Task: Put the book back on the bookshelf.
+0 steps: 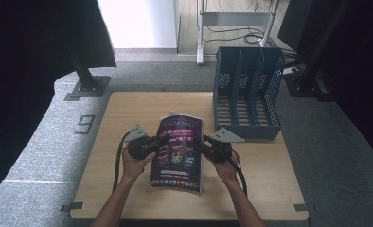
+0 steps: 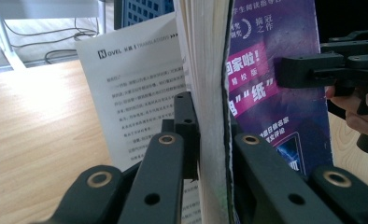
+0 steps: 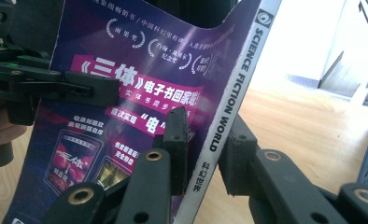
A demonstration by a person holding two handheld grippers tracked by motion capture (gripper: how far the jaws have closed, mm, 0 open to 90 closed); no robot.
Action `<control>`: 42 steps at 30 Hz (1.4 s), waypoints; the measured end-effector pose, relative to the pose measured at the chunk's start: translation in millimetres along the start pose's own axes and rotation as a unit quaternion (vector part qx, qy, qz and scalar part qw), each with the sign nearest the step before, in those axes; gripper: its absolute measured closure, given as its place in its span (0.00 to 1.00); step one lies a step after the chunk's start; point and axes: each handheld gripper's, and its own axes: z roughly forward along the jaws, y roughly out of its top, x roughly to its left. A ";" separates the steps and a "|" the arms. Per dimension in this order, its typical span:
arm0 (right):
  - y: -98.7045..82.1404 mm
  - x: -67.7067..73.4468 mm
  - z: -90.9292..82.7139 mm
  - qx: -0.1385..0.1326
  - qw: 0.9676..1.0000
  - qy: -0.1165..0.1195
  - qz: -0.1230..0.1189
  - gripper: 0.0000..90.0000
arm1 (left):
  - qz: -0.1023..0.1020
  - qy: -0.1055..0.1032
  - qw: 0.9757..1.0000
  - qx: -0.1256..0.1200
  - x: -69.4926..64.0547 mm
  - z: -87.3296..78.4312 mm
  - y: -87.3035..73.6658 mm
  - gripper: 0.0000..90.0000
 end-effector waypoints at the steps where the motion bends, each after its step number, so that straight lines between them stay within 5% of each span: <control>1: 1.0 0.0 -0.3 -0.003 1.000 0.001 -0.002 0.83 | 0.001 -0.001 1.000 -0.001 0.1 -0.6 0.7 0.95; 27: 12.6 -4.4 8.4 -0.029 0.999 -0.017 -0.028 0.85 | 0.010 0.013 1.000 -0.010 7.7 6.0 17.6 0.95; 42: 3.8 -5.5 3.5 -0.034 0.999 -0.015 -0.025 0.85 | 0.014 0.008 1.000 -0.004 5.0 7.5 12.0 0.95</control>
